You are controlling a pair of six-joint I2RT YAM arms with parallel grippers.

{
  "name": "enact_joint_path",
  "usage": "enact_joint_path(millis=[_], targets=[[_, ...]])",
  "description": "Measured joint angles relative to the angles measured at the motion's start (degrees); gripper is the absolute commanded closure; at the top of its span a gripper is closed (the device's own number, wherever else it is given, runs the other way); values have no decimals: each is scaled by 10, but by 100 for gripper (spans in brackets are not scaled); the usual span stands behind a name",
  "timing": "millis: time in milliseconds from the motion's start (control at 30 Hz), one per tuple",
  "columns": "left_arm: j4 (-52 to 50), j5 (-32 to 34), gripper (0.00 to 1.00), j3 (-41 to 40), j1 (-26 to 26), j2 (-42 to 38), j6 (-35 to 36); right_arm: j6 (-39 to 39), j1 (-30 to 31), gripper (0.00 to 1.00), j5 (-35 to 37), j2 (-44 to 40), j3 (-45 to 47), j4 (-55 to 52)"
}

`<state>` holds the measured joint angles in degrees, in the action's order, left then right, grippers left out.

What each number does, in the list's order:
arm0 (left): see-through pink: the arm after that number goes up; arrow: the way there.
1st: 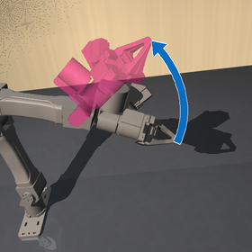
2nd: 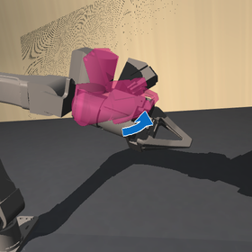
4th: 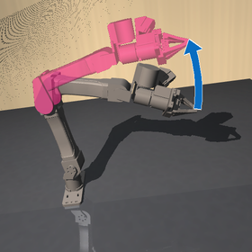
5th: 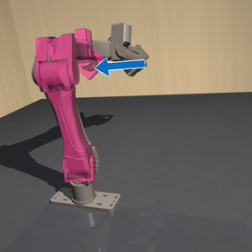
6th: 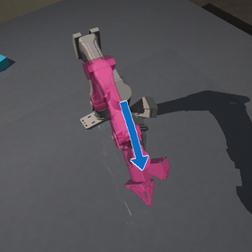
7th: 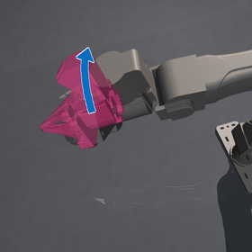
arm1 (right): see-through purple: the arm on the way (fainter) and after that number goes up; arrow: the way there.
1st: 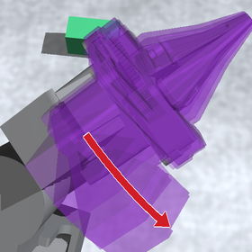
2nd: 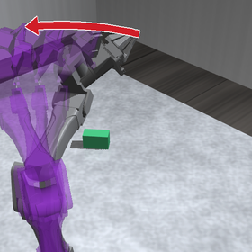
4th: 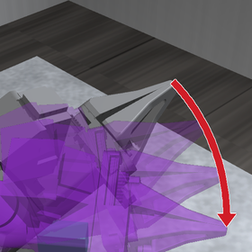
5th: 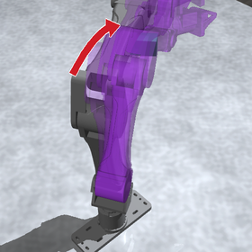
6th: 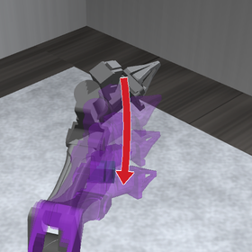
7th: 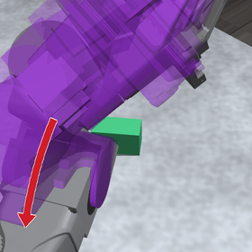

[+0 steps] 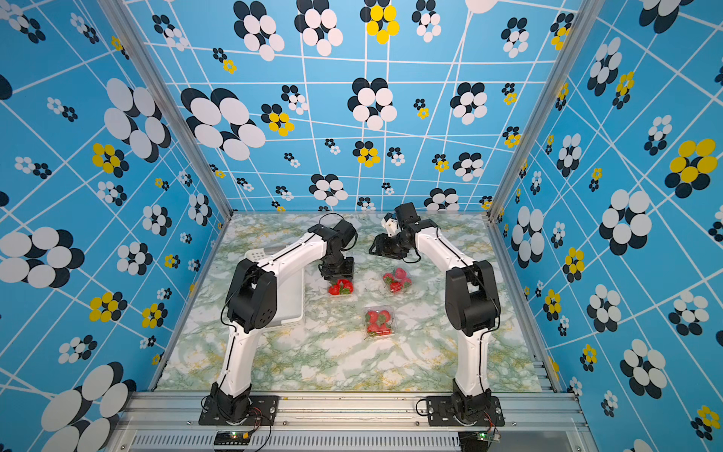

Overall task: Pack strawberries into containers
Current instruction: Place the strawberry in the packing box, then adjust the packing box at the center of the board.

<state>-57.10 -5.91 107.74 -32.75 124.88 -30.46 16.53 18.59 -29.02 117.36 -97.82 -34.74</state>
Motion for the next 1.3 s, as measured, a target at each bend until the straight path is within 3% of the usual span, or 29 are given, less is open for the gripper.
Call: enact_joint_path(millis=[133, 333, 467, 833, 900, 1300], targets=[[31, 8, 48, -65, 5, -90, -13, 7, 10, 42, -34, 44, -43, 1], [96, -24, 54, -241, 18, -271, -55, 22, 23, 41, -76, 132, -110, 4], [143, -55, 53, -355, 14, -335, -99, 28, 35, 40, -84, 179, -150, 0], [249, -115, 56, -421, -31, -285, -169, 56, 46, 37, -86, 233, -251, -19], [270, -121, 60, -427, -33, -276, -179, 59, 46, 37, -86, 239, -259, -22], [351, -125, 64, -458, -29, -212, -193, 72, 46, 37, -86, 307, -341, -45]])
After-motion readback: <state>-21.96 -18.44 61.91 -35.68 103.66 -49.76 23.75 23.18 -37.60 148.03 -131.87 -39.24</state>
